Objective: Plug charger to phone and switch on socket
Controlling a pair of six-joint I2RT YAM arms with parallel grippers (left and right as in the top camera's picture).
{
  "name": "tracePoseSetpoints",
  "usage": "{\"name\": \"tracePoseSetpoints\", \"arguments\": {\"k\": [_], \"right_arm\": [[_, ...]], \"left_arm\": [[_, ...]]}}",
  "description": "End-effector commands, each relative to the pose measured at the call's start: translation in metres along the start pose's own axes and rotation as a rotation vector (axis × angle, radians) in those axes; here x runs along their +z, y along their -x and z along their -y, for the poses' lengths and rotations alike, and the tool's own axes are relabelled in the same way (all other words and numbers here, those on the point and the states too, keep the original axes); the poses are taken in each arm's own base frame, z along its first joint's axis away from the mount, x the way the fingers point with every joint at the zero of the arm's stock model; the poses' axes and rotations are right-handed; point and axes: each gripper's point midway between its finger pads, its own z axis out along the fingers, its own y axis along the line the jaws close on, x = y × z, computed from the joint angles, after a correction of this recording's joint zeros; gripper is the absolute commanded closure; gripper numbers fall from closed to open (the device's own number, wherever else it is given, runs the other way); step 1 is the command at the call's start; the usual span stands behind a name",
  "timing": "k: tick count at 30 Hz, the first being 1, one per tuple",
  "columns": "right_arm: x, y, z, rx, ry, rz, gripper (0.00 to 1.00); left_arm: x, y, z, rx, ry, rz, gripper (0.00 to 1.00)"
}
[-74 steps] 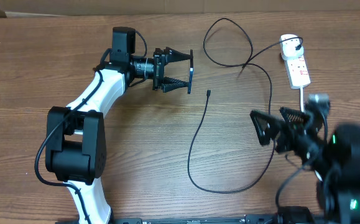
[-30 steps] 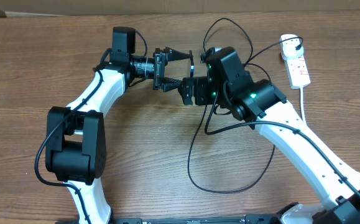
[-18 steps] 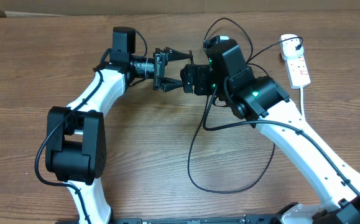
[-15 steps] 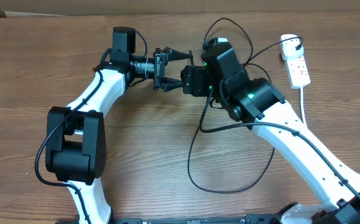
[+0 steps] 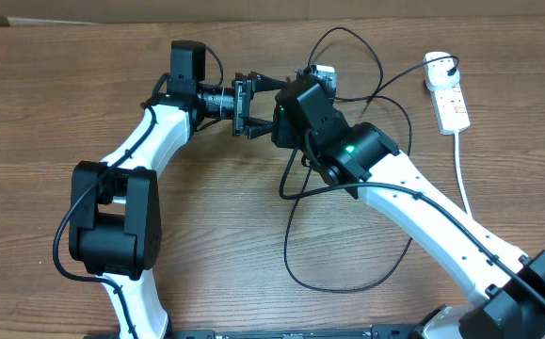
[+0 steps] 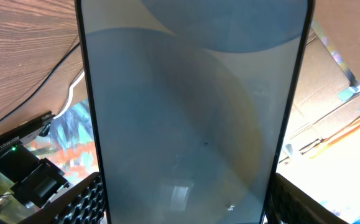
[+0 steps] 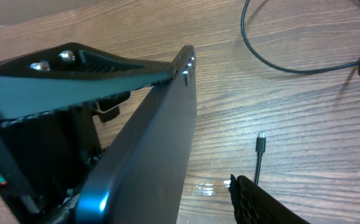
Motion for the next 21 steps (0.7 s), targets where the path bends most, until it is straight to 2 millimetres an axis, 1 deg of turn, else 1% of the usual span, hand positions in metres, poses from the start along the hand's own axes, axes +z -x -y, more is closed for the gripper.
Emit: {"name": "tracePoseSetpoints", "arguments": {"k": [1,5,9,14,18,21], "right_arm": [[-0.003,0.010,0.001,0.019,-0.021,0.049,0.42],[-0.003,0.009,0.002,0.017,-0.024,0.048,0.42],[-0.003,0.009,0.000,-0.035,-0.018,0.046,0.43],[-0.005,0.003,-0.008,-0.092,0.008,0.029,0.43],[-0.005,0.001,-0.011,-0.097,0.014,0.030,0.51],[-0.005,0.001,-0.011,-0.097,0.013,0.028,0.53]], "left_arm": [[0.004,-0.003,0.006,0.012,0.003,-0.016,0.60],[0.006,-0.003,0.006,0.013,0.005,-0.011,0.59],[0.006,-0.002,0.006,0.013,0.005,-0.007,0.60],[0.007,-0.001,0.006,0.013,0.005,0.003,0.59],[0.009,-0.002,0.005,0.014,0.009,-0.001,0.60],[0.009,-0.002,0.005,0.012,0.009,-0.001,0.60]]}}
